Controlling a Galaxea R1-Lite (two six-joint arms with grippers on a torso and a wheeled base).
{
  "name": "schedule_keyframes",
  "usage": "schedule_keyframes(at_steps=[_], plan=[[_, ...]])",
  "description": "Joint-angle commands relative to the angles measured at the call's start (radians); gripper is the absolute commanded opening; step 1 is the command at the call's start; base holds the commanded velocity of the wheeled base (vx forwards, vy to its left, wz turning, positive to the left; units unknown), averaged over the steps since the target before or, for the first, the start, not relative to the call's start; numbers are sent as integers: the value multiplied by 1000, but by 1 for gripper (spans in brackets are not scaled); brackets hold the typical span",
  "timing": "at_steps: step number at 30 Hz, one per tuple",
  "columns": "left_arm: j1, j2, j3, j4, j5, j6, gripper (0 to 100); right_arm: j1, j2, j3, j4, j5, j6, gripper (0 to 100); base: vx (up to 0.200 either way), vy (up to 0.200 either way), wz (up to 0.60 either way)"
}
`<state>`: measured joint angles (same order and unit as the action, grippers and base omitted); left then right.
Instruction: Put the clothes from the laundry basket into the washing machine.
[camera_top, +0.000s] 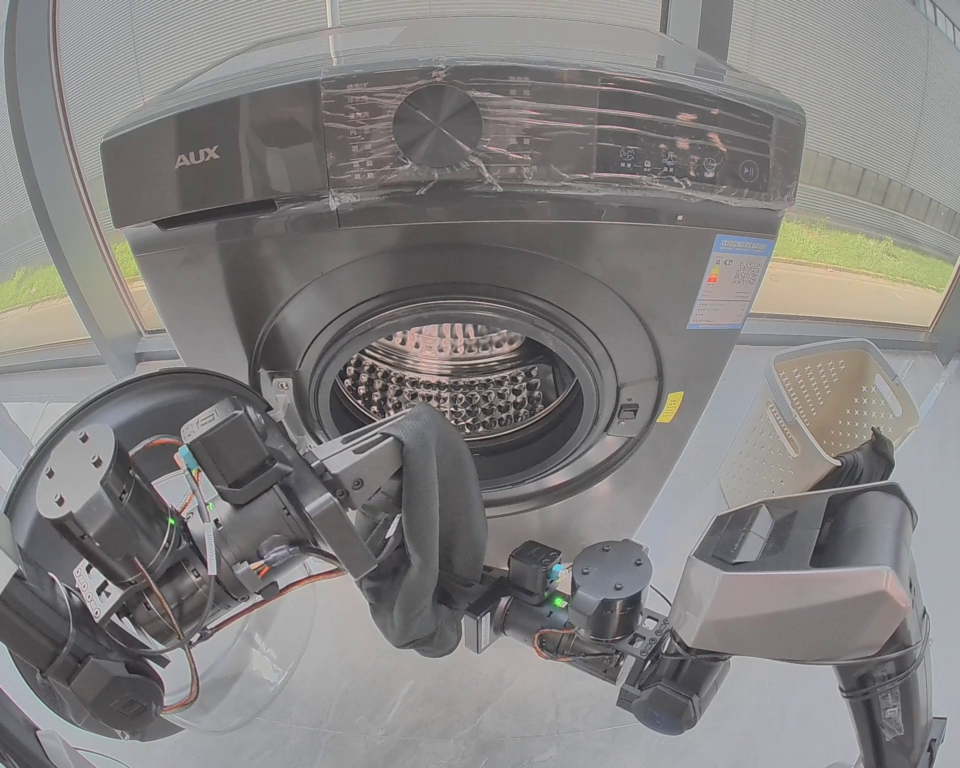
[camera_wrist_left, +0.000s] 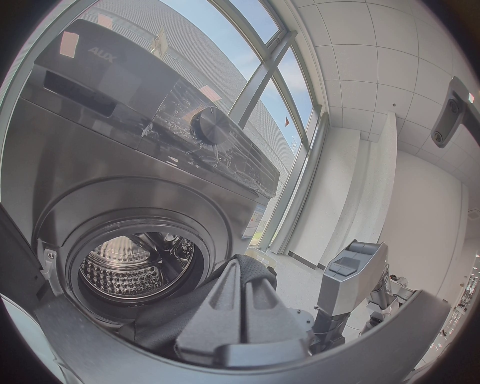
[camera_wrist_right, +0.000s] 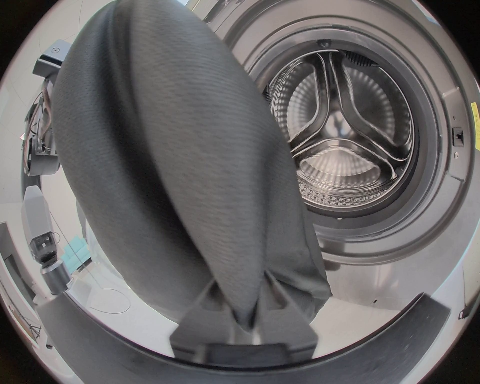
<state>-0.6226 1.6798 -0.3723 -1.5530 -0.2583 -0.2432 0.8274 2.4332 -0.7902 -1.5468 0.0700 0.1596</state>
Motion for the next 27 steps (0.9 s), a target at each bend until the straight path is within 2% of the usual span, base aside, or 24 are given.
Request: schedule_keyframes(at_steps=[1,8,10,14,20,21,23,25,27], plan=[[9,32,-2,-1,1,2,0,24,-37,40,-1,2,6,0,0,0,0],[75,132,-8,-1,2,7,0,61,-148,177,-1,5,15,0,0,0,0],[110,184,-8,-1,2,7,0,85,-223,238,-1,2,43,0,0,0,0],[133,239,-7,-1,1,10,0,85,-295,279,1,1,51,0,0,0,0],[133,273,12,-1,-4,18,0,53,-316,286,1,-3,51,0,0,0,0],[133,273,15,-1,-4,19,100,48,-316,284,1,-3,51,0,0,0,0],[133,273,20,-1,-7,19,100,38,-315,278,2,-4,49,0,0,0,0],[136,276,29,-1,-9,8,100,6,-307,259,10,-32,44,0,0,0,0],[139,281,43,-1,-13,10,100,-1,-306,249,10,-35,43,0,0,0,0]])
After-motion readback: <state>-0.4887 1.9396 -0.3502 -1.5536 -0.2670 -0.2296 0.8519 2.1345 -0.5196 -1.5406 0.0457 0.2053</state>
